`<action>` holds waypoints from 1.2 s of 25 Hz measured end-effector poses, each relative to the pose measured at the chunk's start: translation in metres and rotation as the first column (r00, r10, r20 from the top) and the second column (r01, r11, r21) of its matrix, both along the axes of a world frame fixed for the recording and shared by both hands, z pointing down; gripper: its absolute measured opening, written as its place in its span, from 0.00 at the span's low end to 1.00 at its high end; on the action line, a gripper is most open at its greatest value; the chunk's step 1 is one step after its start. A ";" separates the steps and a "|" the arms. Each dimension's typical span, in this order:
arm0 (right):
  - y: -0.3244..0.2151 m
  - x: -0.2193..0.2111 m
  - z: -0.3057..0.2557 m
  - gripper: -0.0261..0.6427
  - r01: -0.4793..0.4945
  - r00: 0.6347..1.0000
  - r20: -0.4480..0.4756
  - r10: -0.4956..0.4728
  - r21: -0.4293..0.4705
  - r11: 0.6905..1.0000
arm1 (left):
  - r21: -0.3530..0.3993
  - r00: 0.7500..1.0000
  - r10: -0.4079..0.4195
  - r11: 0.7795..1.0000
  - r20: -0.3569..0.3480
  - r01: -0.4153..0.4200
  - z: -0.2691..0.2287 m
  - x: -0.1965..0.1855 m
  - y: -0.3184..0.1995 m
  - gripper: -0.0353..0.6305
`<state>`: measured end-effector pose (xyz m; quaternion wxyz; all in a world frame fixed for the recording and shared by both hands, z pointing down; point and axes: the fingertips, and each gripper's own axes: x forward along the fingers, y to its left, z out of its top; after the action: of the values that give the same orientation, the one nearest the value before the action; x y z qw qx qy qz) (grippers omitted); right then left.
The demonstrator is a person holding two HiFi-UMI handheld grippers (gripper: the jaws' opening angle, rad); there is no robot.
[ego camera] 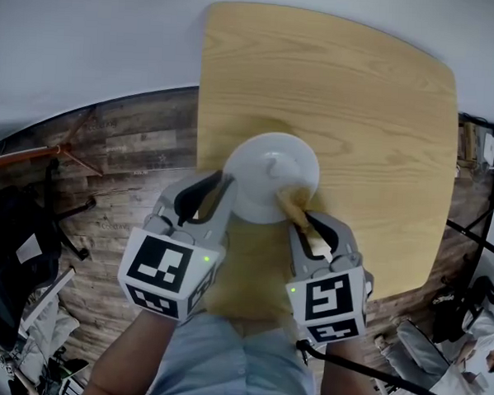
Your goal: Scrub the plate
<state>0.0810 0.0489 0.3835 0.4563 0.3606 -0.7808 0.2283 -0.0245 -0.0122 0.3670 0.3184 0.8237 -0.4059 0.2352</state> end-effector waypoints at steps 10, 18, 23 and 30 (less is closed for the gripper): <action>-0.005 -0.001 -0.004 0.14 0.004 1.000 -0.002 -0.004 0.003 1.000 | 0.046 0.993 0.053 0.997 0.110 -0.058 0.009 -0.008 -0.001 0.19; -0.008 0.000 -0.006 0.14 0.007 1.000 0.002 -0.007 0.009 1.000 | 0.091 0.989 0.015 0.995 0.149 -0.029 0.006 -0.023 0.002 0.19; -0.012 0.008 -0.010 0.14 -0.010 1.000 -0.004 0.010 0.043 0.999 | 0.166 0.991 -0.037 0.986 0.126 0.016 -0.025 -0.026 0.004 0.19; -0.013 0.022 -0.062 0.15 -0.097 0.987 0.148 0.069 0.185 0.978 | 0.314 0.994 -0.080 0.948 0.080 0.051 -0.096 -0.012 0.024 0.19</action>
<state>0.1033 0.0356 0.3218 0.3533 0.4181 -0.8136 0.1959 -0.0367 0.0122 0.2708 0.1730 0.8380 -0.4793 0.1952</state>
